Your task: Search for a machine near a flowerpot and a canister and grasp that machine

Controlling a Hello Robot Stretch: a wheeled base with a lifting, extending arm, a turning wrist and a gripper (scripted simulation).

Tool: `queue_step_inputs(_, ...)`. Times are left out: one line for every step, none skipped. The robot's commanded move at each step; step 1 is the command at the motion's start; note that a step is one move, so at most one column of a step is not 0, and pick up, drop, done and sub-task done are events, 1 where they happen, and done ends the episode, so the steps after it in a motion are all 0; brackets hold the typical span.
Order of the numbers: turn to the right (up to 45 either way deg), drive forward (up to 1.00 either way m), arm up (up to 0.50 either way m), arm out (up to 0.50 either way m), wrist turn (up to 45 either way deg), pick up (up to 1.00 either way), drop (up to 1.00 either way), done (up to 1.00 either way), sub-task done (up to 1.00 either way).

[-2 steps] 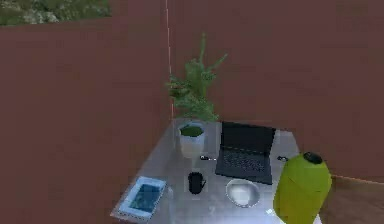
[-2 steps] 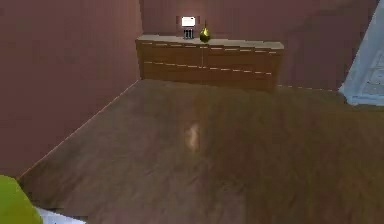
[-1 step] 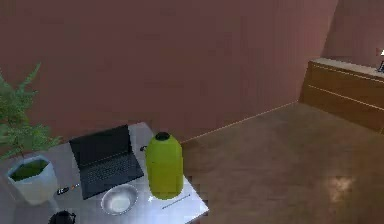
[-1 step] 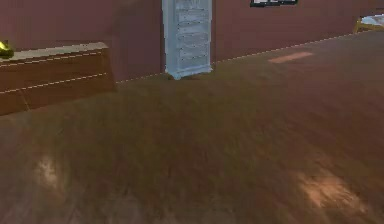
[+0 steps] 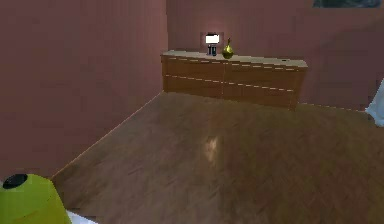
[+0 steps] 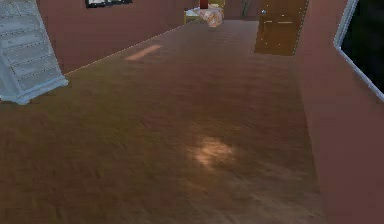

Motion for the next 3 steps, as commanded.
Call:
queue_step_inputs(0.0, 0.05, 0.00, 0.00, 0.0, 0.00, 0.00, 0.00, 0.00)
queue_step_inputs(-45.0, 0.00, 0.00, 0.00, 0.0, 0.00, 0.00, 0.00, 0.00)
queue_step_inputs(-45.0, 0.00, 0.00, 0.00, 0.0, 0.00, 0.00, 0.00, 0.00)
